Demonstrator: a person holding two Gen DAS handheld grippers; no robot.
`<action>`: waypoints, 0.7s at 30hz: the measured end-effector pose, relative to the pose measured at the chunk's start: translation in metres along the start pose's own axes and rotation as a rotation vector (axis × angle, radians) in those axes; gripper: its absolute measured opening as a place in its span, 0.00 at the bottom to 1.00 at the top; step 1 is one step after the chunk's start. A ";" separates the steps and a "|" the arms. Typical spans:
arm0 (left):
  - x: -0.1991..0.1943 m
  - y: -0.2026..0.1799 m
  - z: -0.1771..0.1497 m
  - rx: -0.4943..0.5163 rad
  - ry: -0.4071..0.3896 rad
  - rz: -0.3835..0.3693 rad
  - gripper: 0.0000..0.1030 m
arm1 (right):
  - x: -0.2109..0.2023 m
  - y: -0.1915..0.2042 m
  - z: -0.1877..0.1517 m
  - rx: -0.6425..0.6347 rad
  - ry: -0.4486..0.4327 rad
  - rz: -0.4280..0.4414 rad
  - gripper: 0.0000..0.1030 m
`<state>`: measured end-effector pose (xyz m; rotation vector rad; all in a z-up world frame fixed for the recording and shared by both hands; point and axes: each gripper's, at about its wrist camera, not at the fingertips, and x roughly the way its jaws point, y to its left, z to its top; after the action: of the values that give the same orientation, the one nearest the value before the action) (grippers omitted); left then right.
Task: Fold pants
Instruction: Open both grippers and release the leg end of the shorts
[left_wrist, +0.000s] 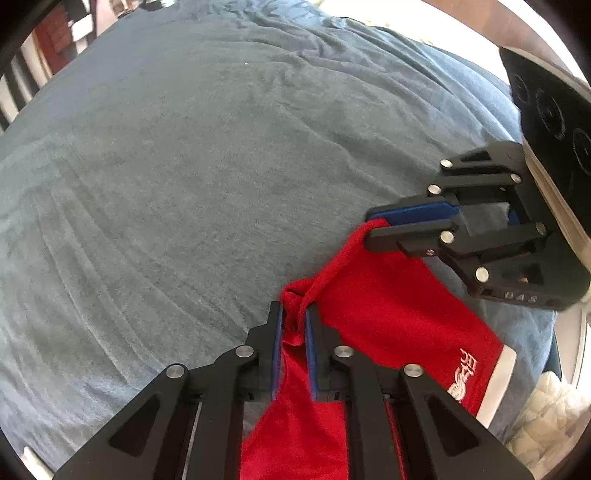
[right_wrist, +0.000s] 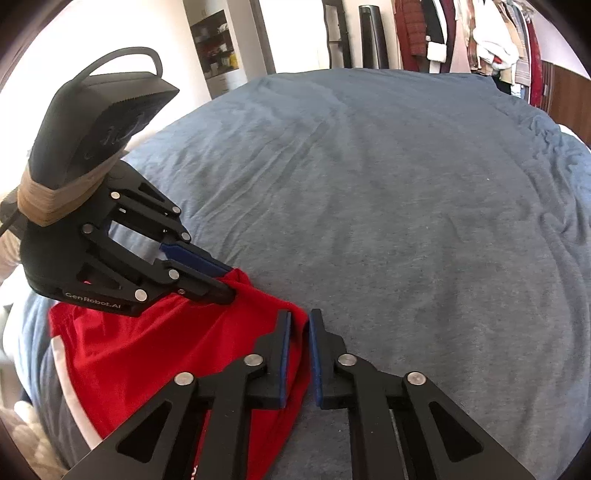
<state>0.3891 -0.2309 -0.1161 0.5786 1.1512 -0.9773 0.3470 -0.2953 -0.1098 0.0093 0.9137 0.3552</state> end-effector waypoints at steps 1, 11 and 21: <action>0.001 0.002 0.001 -0.010 0.003 0.012 0.26 | 0.002 -0.001 0.000 0.003 0.009 -0.012 0.10; -0.006 0.013 0.000 -0.042 -0.030 0.042 0.43 | 0.001 -0.016 -0.006 0.064 0.065 -0.138 0.10; -0.052 -0.005 -0.019 -0.055 -0.142 0.044 0.48 | -0.042 -0.004 -0.015 0.150 0.025 -0.155 0.23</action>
<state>0.3710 -0.2006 -0.0728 0.4809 1.0318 -0.9311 0.3132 -0.3141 -0.0878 0.0718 0.9583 0.1430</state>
